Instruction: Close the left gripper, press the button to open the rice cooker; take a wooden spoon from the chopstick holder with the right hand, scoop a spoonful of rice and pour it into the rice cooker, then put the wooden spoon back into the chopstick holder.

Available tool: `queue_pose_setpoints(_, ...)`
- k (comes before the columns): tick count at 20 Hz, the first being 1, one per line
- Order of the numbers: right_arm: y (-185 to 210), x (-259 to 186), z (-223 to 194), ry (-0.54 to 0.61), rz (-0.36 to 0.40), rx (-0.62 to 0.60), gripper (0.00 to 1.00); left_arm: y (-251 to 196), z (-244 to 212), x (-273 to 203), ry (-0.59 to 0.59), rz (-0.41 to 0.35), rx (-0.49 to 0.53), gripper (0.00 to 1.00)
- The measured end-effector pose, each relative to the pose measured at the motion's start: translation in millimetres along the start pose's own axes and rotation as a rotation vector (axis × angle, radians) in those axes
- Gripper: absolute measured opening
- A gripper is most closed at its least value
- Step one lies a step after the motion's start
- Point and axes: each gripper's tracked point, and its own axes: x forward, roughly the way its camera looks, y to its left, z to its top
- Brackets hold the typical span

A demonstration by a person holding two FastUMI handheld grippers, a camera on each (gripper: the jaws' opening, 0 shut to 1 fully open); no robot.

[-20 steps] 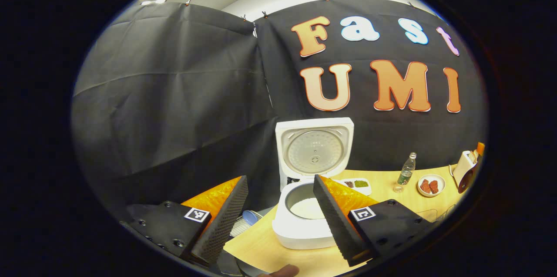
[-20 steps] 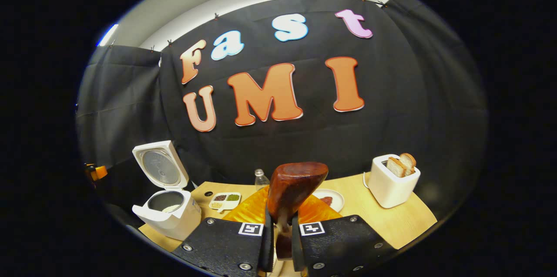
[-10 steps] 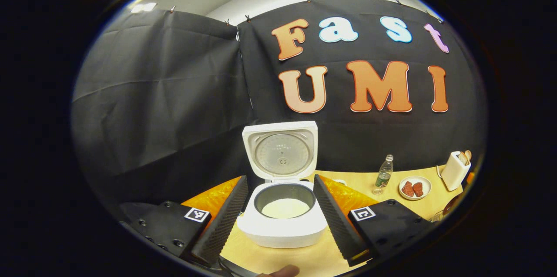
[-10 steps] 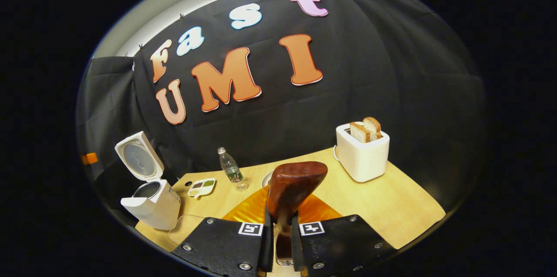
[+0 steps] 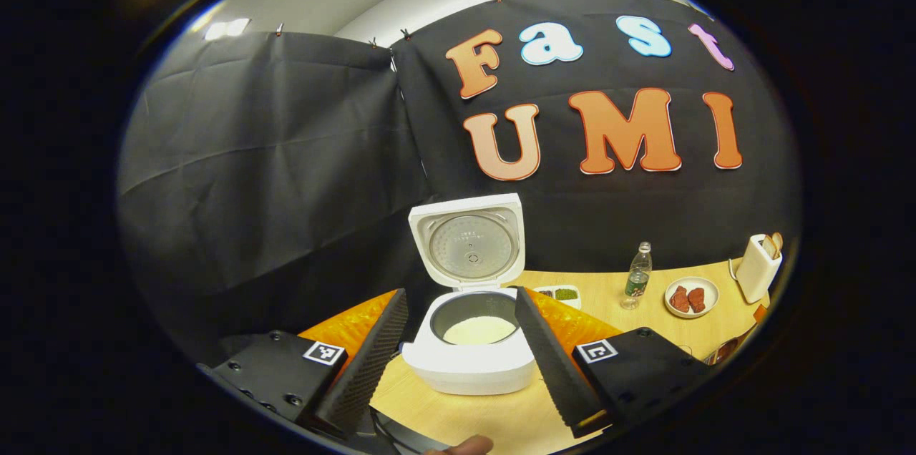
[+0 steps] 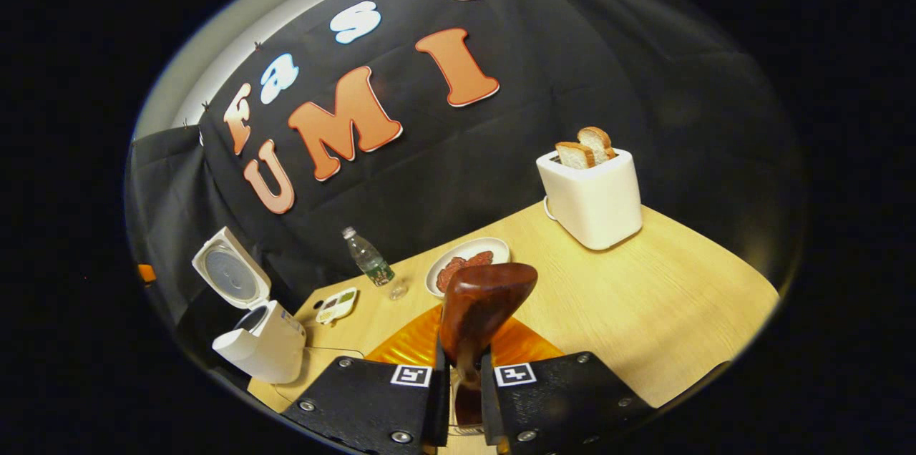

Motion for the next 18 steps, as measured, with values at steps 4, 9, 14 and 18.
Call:
queue_pose_setpoints(4,-4.5,0.1,-15.9,0.014,-0.032,0.014,0.19,-8.4,9.3,8.7,-0.017,-0.039,0.011,1.00)
queue_pose_setpoints(9,-1.7,2.4,-23.7,0.045,-0.076,0.060,0.28,-9.5,29.3,32.5,-0.052,-0.095,-0.006,1.00)
queue_pose_setpoints(14,-9.9,-11.5,8.2,0.001,-0.173,0.056,0.50,8.4,62.4,74.6,-0.094,-0.125,-0.048,1.00)
queue_pose_setpoints(18,-13.4,-35.7,49.3,-0.079,-0.240,0.008,0.75,19.8,90.2,112.9,-0.083,-0.168,-0.095,0.99)
